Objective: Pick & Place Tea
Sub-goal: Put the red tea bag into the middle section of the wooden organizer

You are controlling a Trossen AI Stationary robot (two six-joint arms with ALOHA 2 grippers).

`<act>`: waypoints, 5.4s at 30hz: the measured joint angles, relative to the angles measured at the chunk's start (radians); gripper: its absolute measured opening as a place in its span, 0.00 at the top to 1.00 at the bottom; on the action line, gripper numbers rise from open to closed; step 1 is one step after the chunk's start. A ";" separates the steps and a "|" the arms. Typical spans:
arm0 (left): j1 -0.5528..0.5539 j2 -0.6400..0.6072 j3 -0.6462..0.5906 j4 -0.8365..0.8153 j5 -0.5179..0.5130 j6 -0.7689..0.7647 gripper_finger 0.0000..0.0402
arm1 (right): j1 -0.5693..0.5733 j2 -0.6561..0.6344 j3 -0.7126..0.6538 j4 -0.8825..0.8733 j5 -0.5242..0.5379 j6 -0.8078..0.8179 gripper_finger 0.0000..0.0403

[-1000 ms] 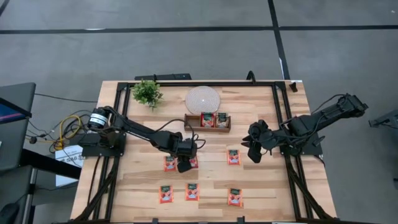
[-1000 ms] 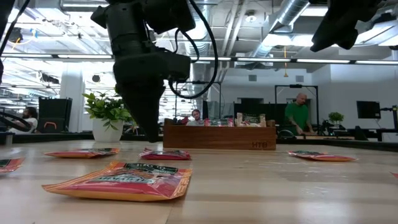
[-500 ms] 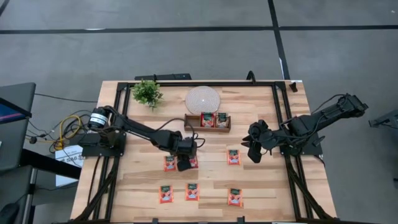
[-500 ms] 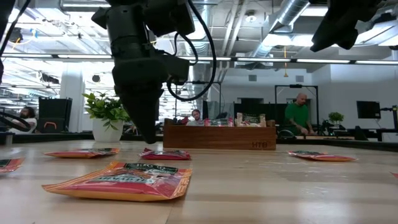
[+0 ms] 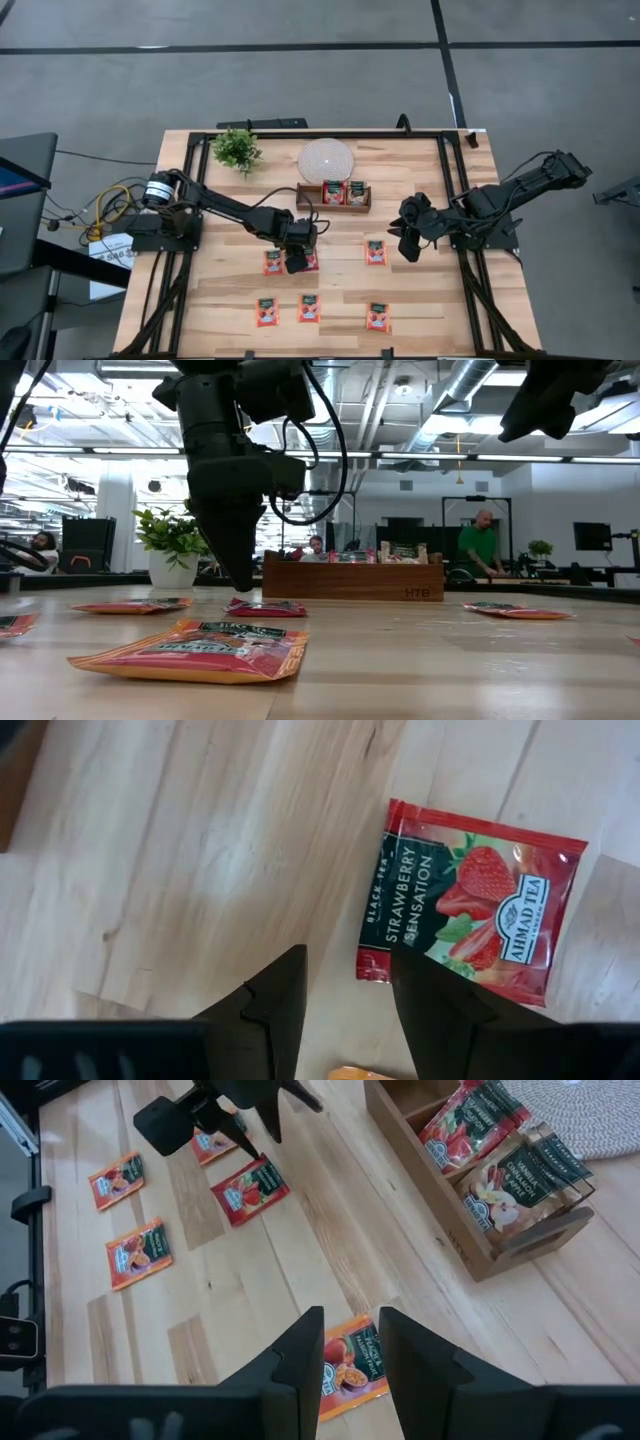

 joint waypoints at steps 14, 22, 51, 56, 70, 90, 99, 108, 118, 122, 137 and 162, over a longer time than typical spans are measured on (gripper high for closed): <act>0.001 0.039 0.000 0.002 0.015 0.000 0.66 | 0.000 0.000 0.000 0.000 0.014 0.000 0.77; 0.001 0.085 0.005 -0.002 0.025 -0.008 0.66 | 0.000 0.000 0.000 0.003 0.019 0.000 0.77; 0.001 0.019 -0.007 0.002 0.038 -0.011 1.00 | 0.000 0.000 0.000 0.006 0.019 -0.001 0.77; 0.000 -0.013 -0.005 -0.002 0.038 -0.010 1.00 | 0.000 0.000 0.000 0.005 0.019 -0.002 0.77; 0.001 -0.034 -0.004 -0.011 0.030 -0.024 1.00 | 0.000 0.000 0.000 0.005 0.019 -0.002 0.77; 0.001 -0.291 0.008 0.041 -0.113 0.048 1.00 | -0.115 0.001 0.000 0.280 0.015 -0.133 0.77; 0.039 -0.280 0.147 0.082 -0.222 0.228 1.00 | -0.289 0.051 -0.001 0.444 -0.176 -0.288 0.77; 0.100 -0.281 0.194 0.071 -0.224 0.307 1.00 | -0.395 0.180 0.000 0.569 -0.318 -0.360 0.77; 0.107 -0.280 0.194 0.050 -0.215 0.341 1.00 | -0.475 0.195 0.000 0.597 -0.352 -0.387 0.58; 0.115 -0.280 0.194 0.051 -0.214 0.349 1.00 | -0.490 0.195 0.000 0.598 -0.363 -0.394 0.54; 0.141 -0.279 0.194 0.116 -0.188 0.388 1.00 | -0.524 0.197 0.000 0.650 -0.404 -0.412 0.56; 0.141 -0.237 0.194 0.223 -0.148 0.388 1.00 | -0.524 0.197 0.000 0.640 -0.404 -0.420 0.65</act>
